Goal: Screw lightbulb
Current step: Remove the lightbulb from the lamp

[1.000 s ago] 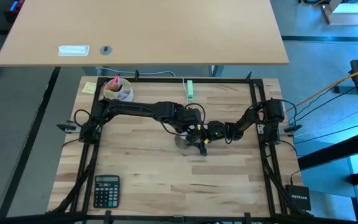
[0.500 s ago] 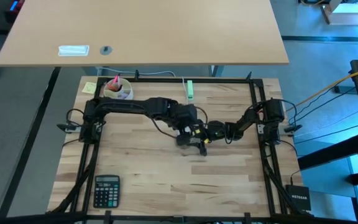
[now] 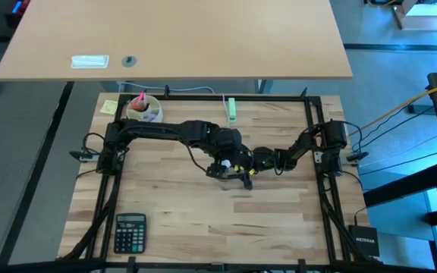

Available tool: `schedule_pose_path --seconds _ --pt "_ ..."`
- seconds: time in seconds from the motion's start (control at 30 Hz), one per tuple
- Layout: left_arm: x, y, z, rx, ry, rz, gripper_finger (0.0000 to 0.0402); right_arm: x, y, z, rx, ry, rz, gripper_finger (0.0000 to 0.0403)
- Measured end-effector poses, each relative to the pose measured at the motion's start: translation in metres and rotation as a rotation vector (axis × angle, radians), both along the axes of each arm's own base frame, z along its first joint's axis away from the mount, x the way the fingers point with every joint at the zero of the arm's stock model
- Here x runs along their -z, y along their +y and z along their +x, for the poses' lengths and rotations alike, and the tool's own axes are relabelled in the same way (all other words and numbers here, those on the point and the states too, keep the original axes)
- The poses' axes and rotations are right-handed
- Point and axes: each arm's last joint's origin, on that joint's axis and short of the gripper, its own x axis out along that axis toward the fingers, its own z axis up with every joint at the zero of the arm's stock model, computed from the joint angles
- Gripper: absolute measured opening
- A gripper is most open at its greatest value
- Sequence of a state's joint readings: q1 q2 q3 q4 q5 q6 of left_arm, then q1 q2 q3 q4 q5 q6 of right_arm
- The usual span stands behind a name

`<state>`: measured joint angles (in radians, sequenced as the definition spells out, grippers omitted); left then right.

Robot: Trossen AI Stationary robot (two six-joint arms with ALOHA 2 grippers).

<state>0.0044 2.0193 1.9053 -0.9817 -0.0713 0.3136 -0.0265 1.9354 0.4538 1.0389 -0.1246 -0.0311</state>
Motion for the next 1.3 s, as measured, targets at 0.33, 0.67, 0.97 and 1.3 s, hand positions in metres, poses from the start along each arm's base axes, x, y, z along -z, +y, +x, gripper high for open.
schedule_pose_path --seconds 0.33,0.67,0.97,1.3 --pt "0.013 0.001 0.002 0.079 0.059 -0.025 0.0314 0.0 0.0 0.0 0.0 0.0 0.0 0.0232" --pt "0.031 0.003 0.009 0.093 0.109 -0.019 0.0314 0.0 0.0 0.0 0.0 0.0 0.0 0.0227" --pt "0.031 0.006 0.009 -0.091 0.095 -0.081 0.0254 0.0 0.0 0.0 0.0 0.002 0.0 0.0227" --pt "0.031 0.007 0.009 -0.682 0.047 -0.311 0.0275 0.0 0.0 0.0 0.002 0.003 0.009 0.0227"
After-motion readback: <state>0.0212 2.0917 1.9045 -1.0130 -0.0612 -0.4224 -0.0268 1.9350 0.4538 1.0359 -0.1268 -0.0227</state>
